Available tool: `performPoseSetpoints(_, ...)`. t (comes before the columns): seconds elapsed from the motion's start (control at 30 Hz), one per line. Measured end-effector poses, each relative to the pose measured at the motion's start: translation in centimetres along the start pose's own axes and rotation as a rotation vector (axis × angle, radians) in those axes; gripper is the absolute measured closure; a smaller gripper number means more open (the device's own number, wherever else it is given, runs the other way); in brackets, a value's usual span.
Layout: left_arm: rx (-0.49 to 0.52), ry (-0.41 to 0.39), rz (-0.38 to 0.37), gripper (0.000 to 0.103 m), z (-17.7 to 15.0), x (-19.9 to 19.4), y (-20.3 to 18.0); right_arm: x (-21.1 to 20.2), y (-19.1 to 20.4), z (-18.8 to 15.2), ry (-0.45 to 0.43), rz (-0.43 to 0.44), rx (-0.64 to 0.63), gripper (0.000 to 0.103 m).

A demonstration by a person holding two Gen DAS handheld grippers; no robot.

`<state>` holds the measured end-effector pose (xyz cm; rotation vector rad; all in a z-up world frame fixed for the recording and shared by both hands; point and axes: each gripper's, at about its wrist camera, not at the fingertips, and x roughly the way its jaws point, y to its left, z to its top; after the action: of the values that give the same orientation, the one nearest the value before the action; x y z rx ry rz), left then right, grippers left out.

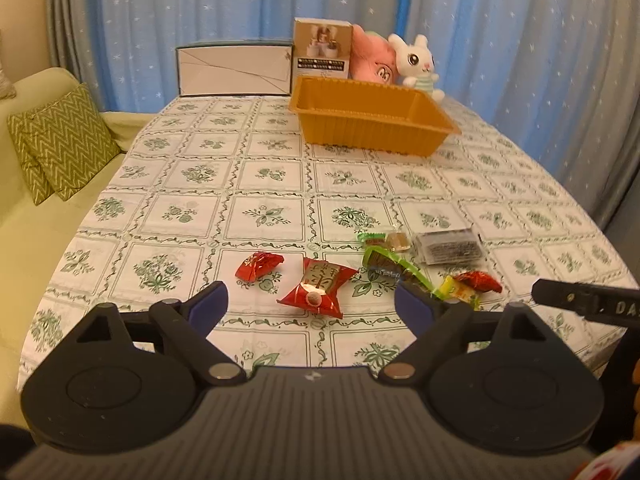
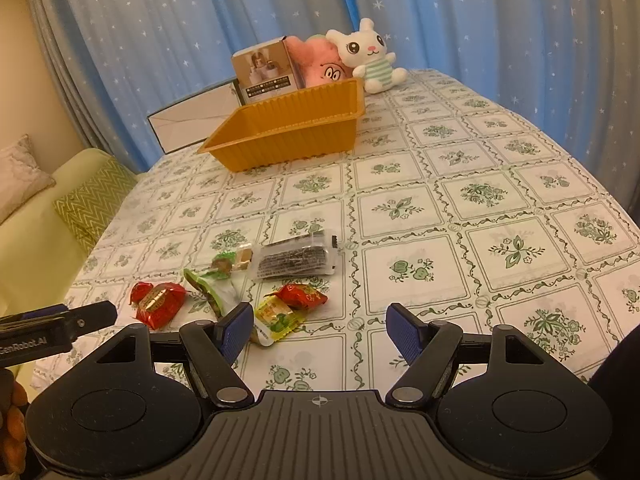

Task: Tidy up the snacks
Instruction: 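Grasp the gold-labelled red packet with the left tool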

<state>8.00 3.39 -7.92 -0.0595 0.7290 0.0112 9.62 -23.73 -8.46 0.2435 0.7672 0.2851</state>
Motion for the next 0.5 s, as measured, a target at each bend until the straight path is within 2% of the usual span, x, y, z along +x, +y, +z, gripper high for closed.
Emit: performPoseSetpoints(0.5,0.096,0.074,-0.045,0.035,1.0,5.4,-0.1,4.0,-0.4,0.6,0.045,0.004,-0.02,0.031)
